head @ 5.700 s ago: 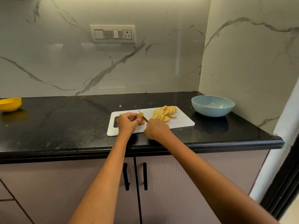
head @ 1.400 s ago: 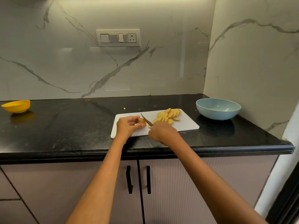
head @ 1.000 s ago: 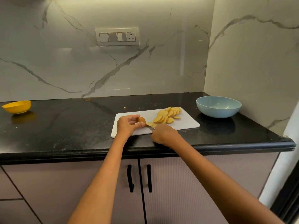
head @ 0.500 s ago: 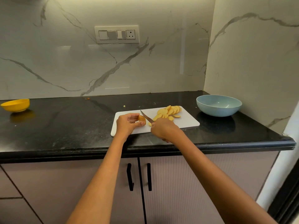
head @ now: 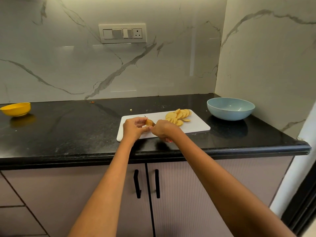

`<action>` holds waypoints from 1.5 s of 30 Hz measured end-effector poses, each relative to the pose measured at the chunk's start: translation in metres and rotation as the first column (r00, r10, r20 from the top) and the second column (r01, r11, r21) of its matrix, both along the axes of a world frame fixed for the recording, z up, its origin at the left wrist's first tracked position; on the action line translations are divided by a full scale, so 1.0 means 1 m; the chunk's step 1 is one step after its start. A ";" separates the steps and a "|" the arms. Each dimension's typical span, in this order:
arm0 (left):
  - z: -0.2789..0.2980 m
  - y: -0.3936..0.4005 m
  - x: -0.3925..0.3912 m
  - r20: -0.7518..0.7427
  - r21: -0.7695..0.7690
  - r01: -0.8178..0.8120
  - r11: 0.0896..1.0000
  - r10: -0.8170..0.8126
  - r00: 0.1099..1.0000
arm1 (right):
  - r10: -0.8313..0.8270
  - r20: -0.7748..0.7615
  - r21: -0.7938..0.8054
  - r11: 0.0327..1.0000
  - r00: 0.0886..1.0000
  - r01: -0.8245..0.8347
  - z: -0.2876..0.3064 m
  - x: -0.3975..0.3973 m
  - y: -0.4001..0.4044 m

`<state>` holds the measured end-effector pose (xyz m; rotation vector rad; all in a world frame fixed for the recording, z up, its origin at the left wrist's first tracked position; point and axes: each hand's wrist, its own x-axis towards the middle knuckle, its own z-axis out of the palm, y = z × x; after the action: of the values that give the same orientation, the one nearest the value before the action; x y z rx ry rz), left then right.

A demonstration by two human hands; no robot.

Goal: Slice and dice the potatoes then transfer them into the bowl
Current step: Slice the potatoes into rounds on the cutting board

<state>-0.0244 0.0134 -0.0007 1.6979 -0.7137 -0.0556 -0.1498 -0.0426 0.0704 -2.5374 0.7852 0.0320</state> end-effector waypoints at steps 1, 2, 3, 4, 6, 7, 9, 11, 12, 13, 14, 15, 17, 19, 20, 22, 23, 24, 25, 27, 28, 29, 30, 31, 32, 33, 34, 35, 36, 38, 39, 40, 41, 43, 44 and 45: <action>0.000 0.000 0.000 0.008 0.002 -0.005 1.000 0.005 1.000 | 0.005 -0.007 -0.015 1.000 1.000 -0.005 -0.002 0.002 0.001; 0.001 -0.001 -0.001 0.013 0.003 -0.010 1.000 0.010 1.000 | 0.005 -0.014 -0.036 0.999 1.000 -0.006 -0.006 0.003 0.002; 0.001 -0.001 -0.001 0.007 0.002 -0.016 1.000 0.016 1.000 | 0.002 -0.026 -0.064 0.998 1.000 -0.004 -0.011 0.002 0.003; 0.001 0.000 -0.001 -0.001 -0.002 -0.019 1.000 0.019 1.000 | 0.002 -0.035 -0.099 0.995 0.999 -0.006 -0.016 -0.001 0.004; 0.000 0.000 0.000 -0.015 -0.009 -0.015 1.000 0.015 1.000 | 0.010 -0.045 -0.173 0.985 0.999 -0.017 -0.023 -0.011 0.004; 0.000 0.000 0.000 -0.021 -0.011 -0.013 1.000 0.012 1.000 | 0.012 -0.049 -0.197 0.980 0.999 -0.022 -0.024 -0.016 0.003; 0.000 0.000 -0.001 -0.024 -0.008 0.000 1.000 -0.001 1.000 | -0.004 -0.054 -0.206 0.979 0.999 -0.007 -0.022 -0.026 -0.001; 0.000 0.000 -0.001 -0.028 -0.005 0.012 1.000 -0.012 1.000 | -0.043 -0.031 -0.188 0.982 0.999 0.037 -0.016 -0.034 -0.005; 0.001 0.000 -0.001 -0.029 -0.003 0.016 1.000 -0.016 0.999 | -0.069 0.003 -0.179 0.981 0.998 0.069 -0.013 -0.036 -0.008; 0.001 -0.001 -0.001 -0.030 0.000 0.019 1.000 -0.019 0.999 | -0.092 0.042 -0.175 0.980 0.995 0.098 -0.009 -0.038 -0.009; 0.001 -0.001 -0.001 -0.029 0.003 0.020 1.000 -0.020 0.999 | -0.102 0.072 -0.170 0.979 0.992 0.113 -0.006 -0.037 -0.010; 0.001 -0.001 -0.001 -0.029 0.007 0.021 1.000 -0.021 0.999 | -0.100 0.088 -0.159 0.981 0.991 0.113 -0.005 -0.035 -0.010; 0.001 0.000 -0.001 -0.027 0.012 0.027 1.000 -0.026 0.999 | -0.095 0.088 -0.130 0.986 0.992 0.106 -0.003 -0.030 -0.007; 0.000 -0.001 -0.001 -0.028 0.008 0.023 1.000 -0.023 0.999 | -0.089 0.076 -0.109 0.989 0.993 0.097 -0.006 -0.024 -0.003; 0.000 -0.001 -0.001 -0.028 0.005 0.018 1.000 -0.018 0.999 | -0.087 0.073 -0.105 0.990 0.994 0.094 -0.008 -0.022 -0.002; 0.001 0.000 -0.001 -0.032 -0.003 0.011 1.000 -0.011 0.999 | -0.087 0.074 -0.106 0.990 0.993 0.095 -0.009 -0.020 0.000; 0.001 0.000 0.000 -0.034 -0.005 0.009 1.000 -0.009 0.999 | -0.087 0.076 -0.110 0.989 0.993 0.095 -0.009 -0.020 0.001; 0.001 0.000 0.000 -0.035 -0.005 0.007 1.000 -0.007 0.999 | -0.088 0.078 -0.114 0.989 0.993 0.096 -0.009 -0.020 0.001; 0.000 0.000 0.000 -0.035 -0.006 0.004 1.000 -0.005 0.999 | -0.088 0.081 -0.117 0.988 0.993 0.098 -0.009 -0.021 0.002; 0.000 0.000 0.000 -0.037 -0.010 0.004 1.000 -0.004 0.999 | -0.088 0.080 -0.123 0.988 0.993 0.097 -0.009 -0.021 0.003; 0.000 0.000 -0.001 -0.038 -0.012 0.003 1.000 -0.004 0.999 | -0.086 0.079 -0.124 0.988 0.993 0.096 -0.009 -0.020 0.003; 0.000 0.000 -0.001 -0.040 -0.012 0.003 1.000 -0.003 0.999 | -0.086 0.078 -0.123 0.988 0.993 0.095 -0.009 -0.019 0.004; 0.000 0.000 -0.002 -0.041 -0.011 0.002 1.000 -0.002 0.999 | -0.086 0.080 -0.121 0.988 0.993 0.095 -0.009 -0.019 0.005; 0.000 0.000 -0.002 -0.041 -0.010 0.001 1.000 -0.002 0.999 | -0.087 0.084 -0.122 0.988 0.993 0.096 -0.010 -0.019 0.005; 0.001 0.000 -0.002 -0.040 -0.008 0.002 1.000 -0.002 0.999 | -0.086 0.091 -0.126 0.987 0.992 0.097 -0.010 -0.020 0.006; 0.001 0.000 -0.002 -0.038 -0.008 0.003 1.000 -0.003 0.999 | -0.084 0.096 -0.132 0.987 0.992 0.097 -0.010 -0.020 0.006; 0.001 0.000 -0.002 -0.037 -0.007 0.003 1.000 -0.003 0.999 | -0.084 0.099 -0.139 0.986 0.992 0.097 -0.011 -0.021 0.007; 0.001 0.000 -0.002 -0.035 -0.006 0.003 1.000 -0.004 0.999 | -0.083 0.100 -0.144 0.985 0.992 0.097 -0.011 -0.022 0.008; 0.001 0.001 -0.002 -0.033 -0.004 0.004 1.000 -0.004 0.999 | -0.084 0.099 -0.147 0.984 0.992 0.098 -0.012 -0.021 0.009; 0.002 0.001 -0.003 -0.027 0.004 0.005 1.000 -0.005 1.000 | -0.091 0.099 -0.147 0.984 0.991 0.105 -0.013 -0.020 0.010; 0.002 0.000 -0.003 -0.025 0.006 0.006 1.000 -0.006 1.000 | -0.094 0.099 -0.145 0.984 0.991 0.107 -0.013 -0.020 0.010; 0.002 0.000 -0.004 -0.024 0.007 0.005 1.000 -0.004 1.000 | -0.094 0.097 -0.142 0.984 0.991 0.107 -0.013 -0.019 0.011; 0.002 0.001 -0.004 -0.024 0.006 0.003 1.000 -0.003 1.000 | -0.092 0.096 -0.138 0.985 0.991 0.104 -0.013 -0.018 0.011; 0.002 0.001 -0.003 -0.024 0.005 0.002 1.000 -0.002 1.000 | -0.083 0.091 -0.124 0.988 0.992 0.094 -0.014 -0.016 0.010; 0.002 0.001 -0.002 -0.022 0.006 0.002 1.000 -0.002 1.000 | -0.079 0.087 -0.114 0.990 0.993 0.088 -0.013 -0.015 0.009; 0.001 0.001 -0.002 -0.020 0.007 0.003 1.000 -0.002 1.000 | -0.073 0.082 -0.104 0.991 0.994 0.082 -0.013 -0.014 0.008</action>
<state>-0.0262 0.0140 0.0005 1.7012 -0.7016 -0.0767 -0.1639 -0.0343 0.0577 -2.5888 0.8755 -0.1373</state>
